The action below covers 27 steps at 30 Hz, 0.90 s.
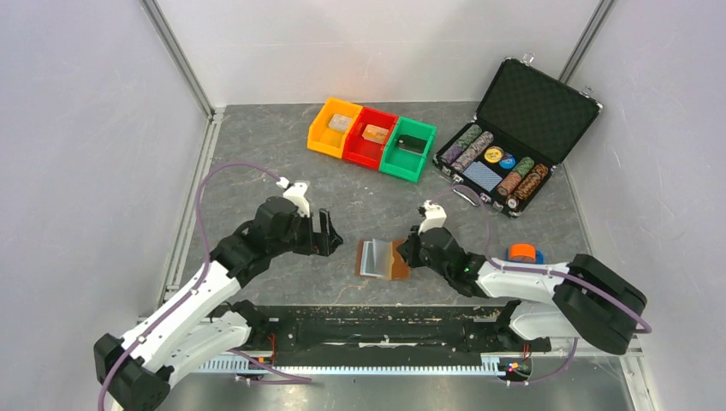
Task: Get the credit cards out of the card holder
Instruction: Remove the credit card from the card holder.
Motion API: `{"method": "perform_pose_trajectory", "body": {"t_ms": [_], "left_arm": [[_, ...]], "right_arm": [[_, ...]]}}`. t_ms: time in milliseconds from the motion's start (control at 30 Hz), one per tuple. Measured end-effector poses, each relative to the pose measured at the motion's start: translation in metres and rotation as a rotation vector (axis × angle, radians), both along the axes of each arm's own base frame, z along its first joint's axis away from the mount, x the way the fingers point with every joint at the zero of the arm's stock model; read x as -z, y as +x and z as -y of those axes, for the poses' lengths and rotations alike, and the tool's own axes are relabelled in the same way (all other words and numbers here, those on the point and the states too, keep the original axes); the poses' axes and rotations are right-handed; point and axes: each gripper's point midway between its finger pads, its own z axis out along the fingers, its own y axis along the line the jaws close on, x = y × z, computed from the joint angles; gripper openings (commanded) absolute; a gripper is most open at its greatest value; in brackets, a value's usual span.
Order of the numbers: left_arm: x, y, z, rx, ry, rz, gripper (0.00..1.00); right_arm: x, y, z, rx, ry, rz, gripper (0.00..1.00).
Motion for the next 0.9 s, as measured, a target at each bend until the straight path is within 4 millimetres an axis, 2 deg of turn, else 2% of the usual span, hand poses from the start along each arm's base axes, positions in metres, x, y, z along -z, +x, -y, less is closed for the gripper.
{"method": "perform_pose_trajectory", "body": {"t_ms": [167, 333, 600, 900], "left_arm": [[0.043, -0.013, 0.023, 0.042, -0.075, -0.167, 0.85], [0.072, -0.02, 0.038, 0.051, -0.135, -0.279, 0.83], [0.097, -0.021, 0.061, 0.076, -0.236, -0.361, 0.79], [0.111, -0.015, 0.081, 0.119, -0.295, -0.399, 0.71]], "right_arm": [[0.011, -0.009, 0.024, -0.007, 0.086, 0.007, 0.0], [0.013, -0.013, 0.034, -0.024, 0.146, 0.016, 0.0], [0.014, -0.019, 0.038, -0.067, 0.2, 0.023, 0.0], [0.011, -0.024, 0.038, -0.104, 0.239, 0.036, 0.0]]}}
